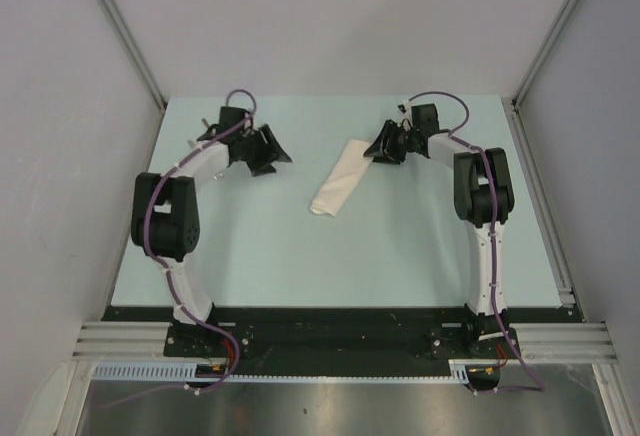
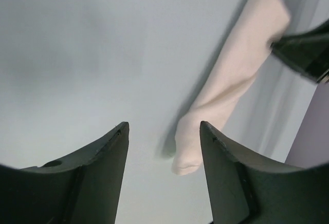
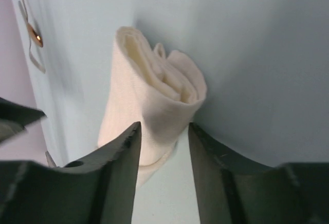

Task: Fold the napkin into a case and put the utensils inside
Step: Smooth out the smaller rectangle-folded napkin at the center of the board, then pick up the fork from the corner of the board.

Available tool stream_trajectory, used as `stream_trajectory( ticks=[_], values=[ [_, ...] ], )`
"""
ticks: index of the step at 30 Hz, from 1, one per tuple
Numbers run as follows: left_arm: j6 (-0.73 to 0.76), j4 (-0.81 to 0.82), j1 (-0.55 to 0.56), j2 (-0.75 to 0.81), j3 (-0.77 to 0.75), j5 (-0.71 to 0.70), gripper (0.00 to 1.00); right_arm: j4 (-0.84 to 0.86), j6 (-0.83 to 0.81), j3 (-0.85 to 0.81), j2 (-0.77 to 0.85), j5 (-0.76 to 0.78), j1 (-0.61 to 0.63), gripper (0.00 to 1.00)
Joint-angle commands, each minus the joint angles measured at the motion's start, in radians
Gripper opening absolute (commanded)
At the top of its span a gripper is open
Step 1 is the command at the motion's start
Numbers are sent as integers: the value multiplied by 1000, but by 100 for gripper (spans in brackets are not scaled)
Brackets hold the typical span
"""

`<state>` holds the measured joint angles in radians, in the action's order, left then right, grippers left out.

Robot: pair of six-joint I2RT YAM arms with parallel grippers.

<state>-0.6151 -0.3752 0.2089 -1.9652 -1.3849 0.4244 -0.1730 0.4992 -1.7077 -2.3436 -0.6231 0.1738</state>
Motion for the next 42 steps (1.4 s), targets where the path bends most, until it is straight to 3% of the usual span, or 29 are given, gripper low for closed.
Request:
stream_trajectory(
  ticks=[1, 5, 8, 10, 15, 18, 29, 35, 36, 38, 39, 42],
  values=[
    [-69, 85, -144, 172, 23, -154, 62, 10, -18, 5, 24, 10, 6, 52],
    [-113, 94, -261, 203, 58, -251, 62, -51, -16, 20, 128, 78, -3, 68],
    [-104, 52, -334, 145, 5, -286, 62, -60, -13, 104, 241, 149, -10, 74],
    [-97, -5, -371, 89, -95, -303, 61, -33, -13, 185, 297, 172, -10, 75],
    [-162, -348, -382, -157, -436, -489, 60, 1, -16, 315, 432, 168, -4, 76],
    [-211, -424, -381, -251, -526, -496, 60, 7, -31, 355, 474, 164, 0, 76],
    [-307, -404, -359, -310, -460, -481, 58, -11, -77, 399, 535, 172, -13, 75],
    [-299, -357, -364, -311, -431, -432, 35, -23, -88, 393, 547, 191, -10, 74],
    [-293, -344, -367, -305, -415, -400, 24, -23, -91, 393, 550, 194, -10, 74],
    [-278, -334, -368, -284, -395, -385, 13, -25, -97, 382, 552, 204, -8, 74],
    [-272, -332, -368, -271, -385, -381, 3, -36, -103, 376, 550, 206, -7, 73],
    [-250, -297, -368, -188, -312, -349, 0, -72, -123, 342, 550, 227, 7, 73]
  ],
)
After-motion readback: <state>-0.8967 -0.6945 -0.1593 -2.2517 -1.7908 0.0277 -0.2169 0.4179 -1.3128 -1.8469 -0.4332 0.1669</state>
